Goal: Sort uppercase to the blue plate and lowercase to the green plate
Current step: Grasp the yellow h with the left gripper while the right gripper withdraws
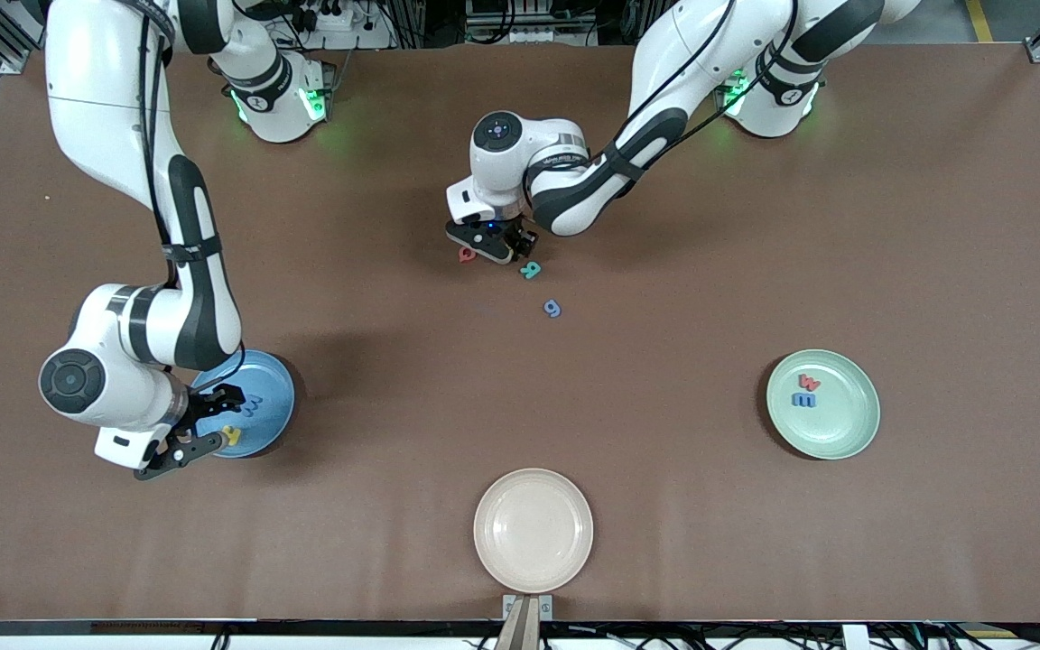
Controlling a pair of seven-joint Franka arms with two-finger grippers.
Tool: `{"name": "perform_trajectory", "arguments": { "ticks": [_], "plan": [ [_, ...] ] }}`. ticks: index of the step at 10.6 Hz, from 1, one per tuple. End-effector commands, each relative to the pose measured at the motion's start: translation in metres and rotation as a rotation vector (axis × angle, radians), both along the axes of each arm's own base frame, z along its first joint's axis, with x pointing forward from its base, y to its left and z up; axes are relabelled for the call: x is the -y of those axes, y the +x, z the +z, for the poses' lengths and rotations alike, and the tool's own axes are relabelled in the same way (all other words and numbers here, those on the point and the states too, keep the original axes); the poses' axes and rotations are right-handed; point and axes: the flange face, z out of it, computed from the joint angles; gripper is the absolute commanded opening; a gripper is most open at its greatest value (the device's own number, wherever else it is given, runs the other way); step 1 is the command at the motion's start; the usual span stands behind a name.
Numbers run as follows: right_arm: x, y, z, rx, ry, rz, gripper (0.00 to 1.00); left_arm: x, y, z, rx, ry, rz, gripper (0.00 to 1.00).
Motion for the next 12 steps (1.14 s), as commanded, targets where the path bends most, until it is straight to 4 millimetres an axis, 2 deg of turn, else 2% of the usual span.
{"name": "perform_trajectory", "arguments": {
  "ticks": [1,2,3,4,5,7,8,9,11,12],
  "plan": [
    [-0.004,0.000,0.000,0.005,0.024,-0.002,1.00,0.000,0.000,-0.005,0.018,0.003,0.006,0.64],
    [-0.004,0.000,-0.001,0.003,0.024,-0.015,1.00,-0.002,0.002,-0.007,0.020,0.010,0.015,0.56],
    [-0.007,-0.001,-0.002,-0.001,0.025,-0.032,1.00,-0.003,0.002,-0.008,0.020,0.012,0.022,0.39],
    [-0.010,-0.002,-0.002,-0.003,0.024,-0.047,1.00,-0.005,-0.002,-0.011,0.013,0.019,0.049,0.11],
    [-0.014,-0.002,-0.003,-0.004,0.024,-0.055,1.00,-0.007,0.000,-0.011,0.014,0.022,0.071,0.00],
    [-0.034,-0.005,-0.002,-0.010,0.021,-0.111,1.00,-0.010,0.009,-0.004,0.022,0.022,0.096,0.00],
    [-0.047,-0.009,-0.003,-0.031,0.018,-0.139,1.00,-0.014,0.022,0.010,0.035,0.012,0.119,0.00],
    [-0.061,-0.011,-0.001,-0.040,0.017,-0.152,1.00,-0.021,0.039,0.027,0.051,0.018,0.155,0.00],
    [-0.090,-0.018,0.003,-0.069,0.012,-0.166,1.00,-0.036,0.073,0.083,0.080,-0.022,0.251,0.00],
    [-0.102,-0.023,0.005,-0.091,0.012,-0.157,1.00,-0.055,0.101,0.108,0.114,-0.041,0.293,0.00]
  ]
}}
